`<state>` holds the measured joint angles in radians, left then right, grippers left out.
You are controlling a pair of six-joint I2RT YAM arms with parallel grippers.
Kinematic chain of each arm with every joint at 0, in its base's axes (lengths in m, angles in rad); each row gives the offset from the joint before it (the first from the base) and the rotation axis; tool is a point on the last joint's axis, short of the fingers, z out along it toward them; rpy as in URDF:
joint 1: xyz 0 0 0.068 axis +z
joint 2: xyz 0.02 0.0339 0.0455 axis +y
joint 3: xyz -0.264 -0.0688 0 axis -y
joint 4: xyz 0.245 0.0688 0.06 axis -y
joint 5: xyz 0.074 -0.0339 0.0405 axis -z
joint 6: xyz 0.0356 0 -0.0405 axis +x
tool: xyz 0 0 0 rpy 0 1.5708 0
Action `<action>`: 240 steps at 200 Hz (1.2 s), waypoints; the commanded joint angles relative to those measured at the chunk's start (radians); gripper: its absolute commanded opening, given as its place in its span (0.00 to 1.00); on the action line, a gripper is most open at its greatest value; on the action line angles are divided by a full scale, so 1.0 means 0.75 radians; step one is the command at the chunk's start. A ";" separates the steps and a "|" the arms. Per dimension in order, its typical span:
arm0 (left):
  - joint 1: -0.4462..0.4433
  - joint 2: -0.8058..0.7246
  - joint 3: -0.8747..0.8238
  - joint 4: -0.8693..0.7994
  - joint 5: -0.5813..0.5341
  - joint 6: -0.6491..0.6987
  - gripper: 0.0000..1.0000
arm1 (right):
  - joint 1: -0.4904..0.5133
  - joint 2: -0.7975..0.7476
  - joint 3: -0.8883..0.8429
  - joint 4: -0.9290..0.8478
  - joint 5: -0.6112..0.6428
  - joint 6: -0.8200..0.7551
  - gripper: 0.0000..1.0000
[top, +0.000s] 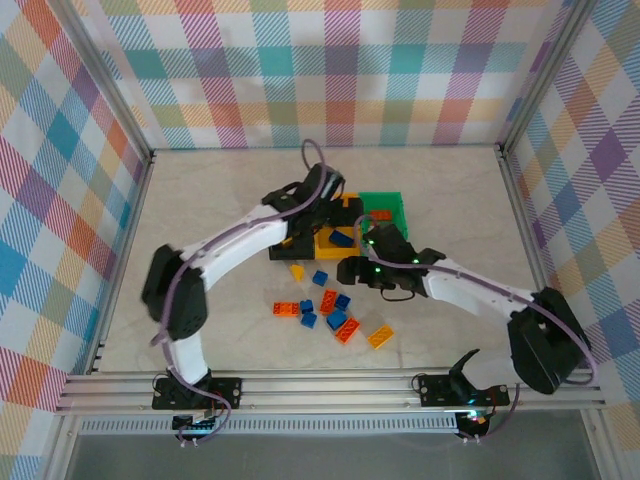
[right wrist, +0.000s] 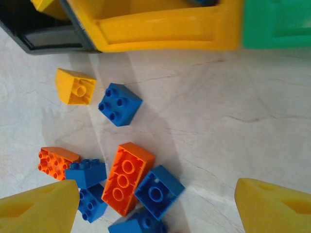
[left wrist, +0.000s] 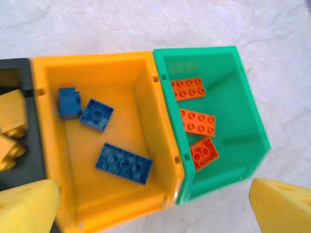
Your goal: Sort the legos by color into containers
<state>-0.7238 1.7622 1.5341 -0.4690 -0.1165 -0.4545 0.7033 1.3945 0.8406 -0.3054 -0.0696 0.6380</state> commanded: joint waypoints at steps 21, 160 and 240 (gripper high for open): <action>0.010 -0.597 -0.505 0.038 -0.176 -0.127 1.00 | 0.091 0.250 0.219 -0.004 0.055 -0.050 0.83; 0.008 -1.300 -1.103 -0.241 -0.389 -0.350 1.00 | 0.238 0.813 0.683 -0.338 0.338 0.019 0.64; 0.008 -1.303 -1.094 -0.214 -0.325 -0.272 1.00 | 0.238 0.558 0.575 -0.235 0.421 -0.034 0.38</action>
<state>-0.7238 0.7856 0.7113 -0.6292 -0.3771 -0.6907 0.8768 1.9347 1.2896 -0.4927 0.1959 0.6418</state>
